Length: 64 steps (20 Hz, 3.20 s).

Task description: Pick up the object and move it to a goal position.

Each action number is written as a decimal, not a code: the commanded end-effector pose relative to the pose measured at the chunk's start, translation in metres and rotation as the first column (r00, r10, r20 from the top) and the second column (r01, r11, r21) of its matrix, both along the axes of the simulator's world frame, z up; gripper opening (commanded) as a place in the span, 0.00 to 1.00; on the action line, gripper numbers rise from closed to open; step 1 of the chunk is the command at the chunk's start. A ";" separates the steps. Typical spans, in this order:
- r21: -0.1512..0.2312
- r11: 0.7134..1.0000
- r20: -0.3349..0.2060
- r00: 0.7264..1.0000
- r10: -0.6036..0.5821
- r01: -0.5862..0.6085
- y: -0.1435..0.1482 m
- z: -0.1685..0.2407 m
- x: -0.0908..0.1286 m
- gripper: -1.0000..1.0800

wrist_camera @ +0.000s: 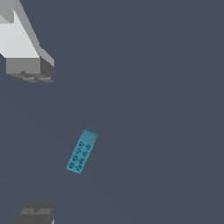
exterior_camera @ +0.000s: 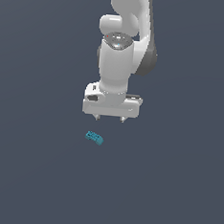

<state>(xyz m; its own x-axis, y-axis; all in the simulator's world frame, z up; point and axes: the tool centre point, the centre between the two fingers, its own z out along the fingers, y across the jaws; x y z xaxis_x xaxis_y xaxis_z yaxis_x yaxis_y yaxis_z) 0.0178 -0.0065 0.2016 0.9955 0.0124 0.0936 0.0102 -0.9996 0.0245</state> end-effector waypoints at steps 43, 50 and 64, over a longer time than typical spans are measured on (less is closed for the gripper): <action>-0.001 0.648 -0.094 0.645 0.758 -0.762 -0.058 -0.099 0.001 0.96; 0.012 0.525 -0.096 0.521 0.848 -0.851 -0.068 -0.116 -0.001 0.96; 0.023 0.417 -0.094 0.413 0.906 -0.909 -0.075 -0.129 -0.003 0.96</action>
<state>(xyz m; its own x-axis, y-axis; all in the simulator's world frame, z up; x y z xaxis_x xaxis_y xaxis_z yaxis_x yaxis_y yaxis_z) 0.0149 -0.0811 0.0725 0.4097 0.9122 -0.0003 0.9122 -0.4097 0.0000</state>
